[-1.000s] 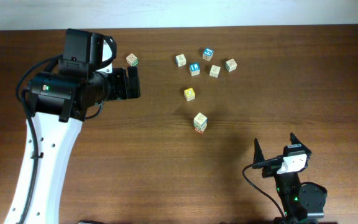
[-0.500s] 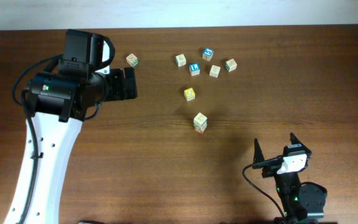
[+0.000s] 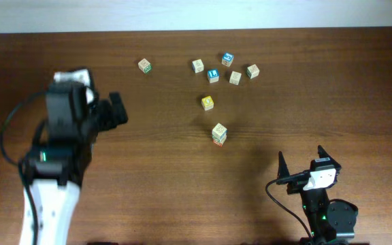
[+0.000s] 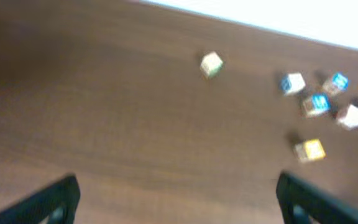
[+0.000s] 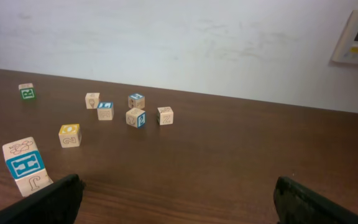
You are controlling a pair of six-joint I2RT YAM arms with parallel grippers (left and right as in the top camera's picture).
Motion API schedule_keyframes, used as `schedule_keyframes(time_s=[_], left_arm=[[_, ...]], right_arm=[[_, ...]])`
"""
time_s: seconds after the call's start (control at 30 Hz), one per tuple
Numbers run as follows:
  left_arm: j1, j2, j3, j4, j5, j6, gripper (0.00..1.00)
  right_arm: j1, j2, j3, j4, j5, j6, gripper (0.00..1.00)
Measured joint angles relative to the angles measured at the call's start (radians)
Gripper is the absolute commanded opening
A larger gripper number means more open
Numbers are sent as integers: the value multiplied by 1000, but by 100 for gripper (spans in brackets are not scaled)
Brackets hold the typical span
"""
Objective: Rotate 3 blocks
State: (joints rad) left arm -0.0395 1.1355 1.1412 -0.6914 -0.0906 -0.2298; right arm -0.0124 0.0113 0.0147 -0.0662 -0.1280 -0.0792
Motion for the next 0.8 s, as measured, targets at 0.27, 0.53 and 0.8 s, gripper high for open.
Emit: schedule_keyframes(time_s=[0.27, 0.53, 0.8], left_arm=[[92, -468, -556, 468, 119, 179, 99], [92, -824, -963, 754, 144, 372, 99], [102, -1049, -1099, 736, 144, 494, 99]], right_arm=[[0, -1, 0, 1, 1, 1, 98], [0, -1, 0, 0, 0, 1, 98], [0, -1, 0, 0, 0, 1, 98]])
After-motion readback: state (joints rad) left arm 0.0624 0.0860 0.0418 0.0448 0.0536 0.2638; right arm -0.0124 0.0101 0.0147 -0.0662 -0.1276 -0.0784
